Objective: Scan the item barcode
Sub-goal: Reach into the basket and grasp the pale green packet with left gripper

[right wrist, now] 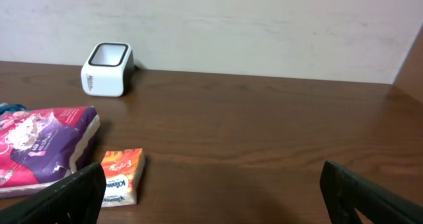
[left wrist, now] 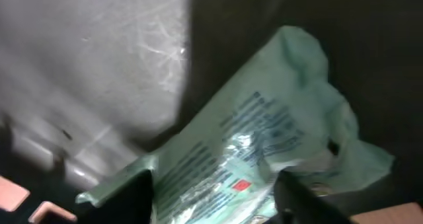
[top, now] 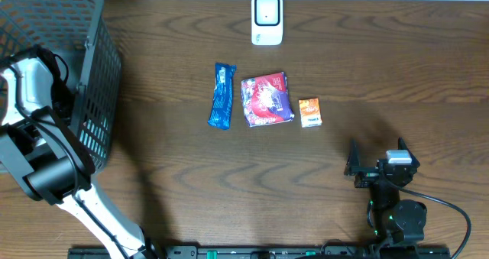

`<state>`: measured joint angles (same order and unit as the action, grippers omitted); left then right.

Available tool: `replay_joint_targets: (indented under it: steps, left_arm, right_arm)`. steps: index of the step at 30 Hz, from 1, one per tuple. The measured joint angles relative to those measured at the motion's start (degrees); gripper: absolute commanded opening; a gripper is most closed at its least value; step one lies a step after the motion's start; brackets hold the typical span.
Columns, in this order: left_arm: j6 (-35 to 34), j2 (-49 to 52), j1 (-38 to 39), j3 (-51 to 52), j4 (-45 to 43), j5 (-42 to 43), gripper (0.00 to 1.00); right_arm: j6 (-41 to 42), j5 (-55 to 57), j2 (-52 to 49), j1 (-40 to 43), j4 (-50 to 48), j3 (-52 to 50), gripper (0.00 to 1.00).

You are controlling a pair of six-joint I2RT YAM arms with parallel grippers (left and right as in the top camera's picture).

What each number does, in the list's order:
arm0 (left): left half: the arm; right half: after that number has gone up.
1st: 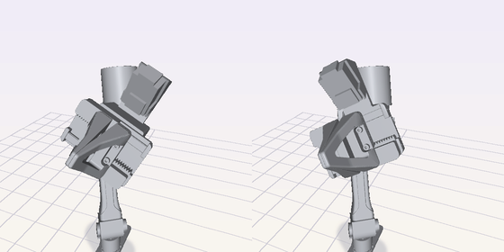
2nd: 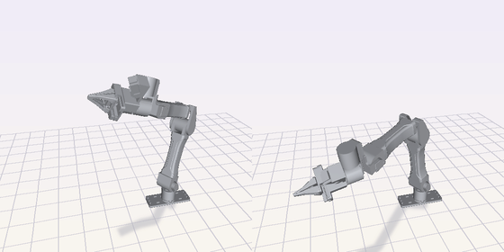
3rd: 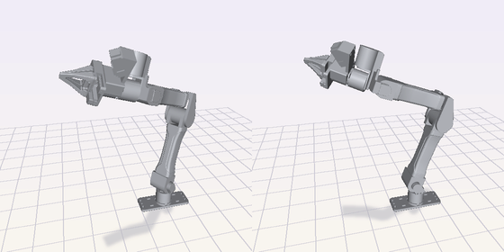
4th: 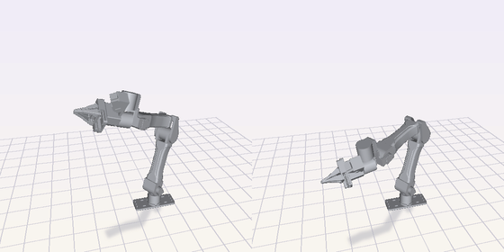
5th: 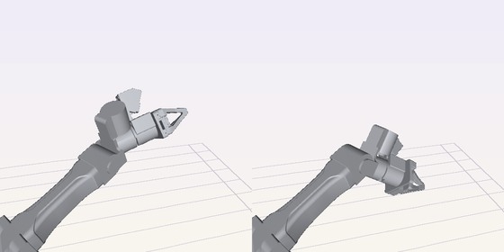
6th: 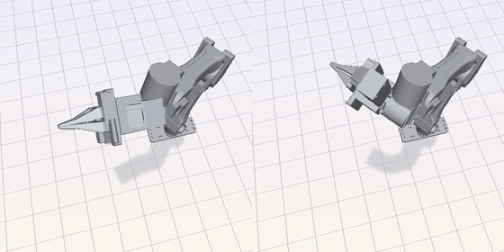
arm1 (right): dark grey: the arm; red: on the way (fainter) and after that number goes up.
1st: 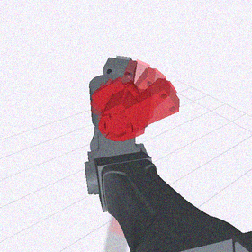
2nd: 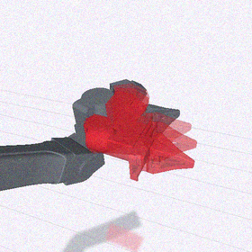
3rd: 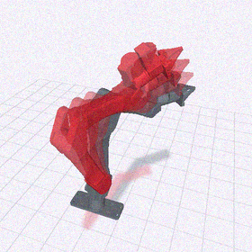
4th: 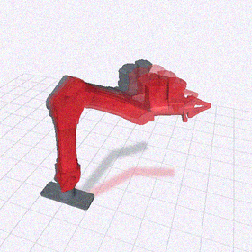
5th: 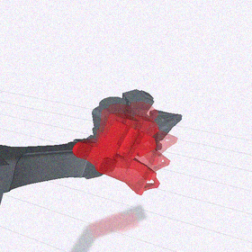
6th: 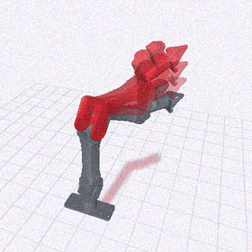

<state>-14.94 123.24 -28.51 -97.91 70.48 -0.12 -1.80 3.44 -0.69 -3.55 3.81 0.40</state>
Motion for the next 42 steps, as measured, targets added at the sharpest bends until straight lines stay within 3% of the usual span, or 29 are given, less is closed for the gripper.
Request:
replay_joint_targets:
  steps: [3,12,22,32,42]
  left_arm:
    - [0.4,0.0,0.2,0.1,-0.2,0.1,0.08]
    - [0.2,-0.1,0.1,-1.4,2.4,-0.3,0.08]
    - [-0.1,-1.4,0.1,-17.7,10.5,-0.7,0.07]
    - [-3.2,-26.8,0.1,-21.7,4.0,1.4,0.07]
    - [-9.2,-46.7,2.0,-22.4,-2.0,21.9,0.07]
  right_arm:
    - [0.0,0.0,0.0,0.0,0.0,0.0,0.99]
    - [0.0,0.0,0.0,0.0,0.0,0.0,0.99]
    - [0.0,0.0,0.0,0.0,0.0,0.0,0.99]
    - [0.0,0.0,0.0,0.0,0.0,0.0,0.99]
    - [0.0,0.0,0.0,0.0,0.0,0.0,0.99]
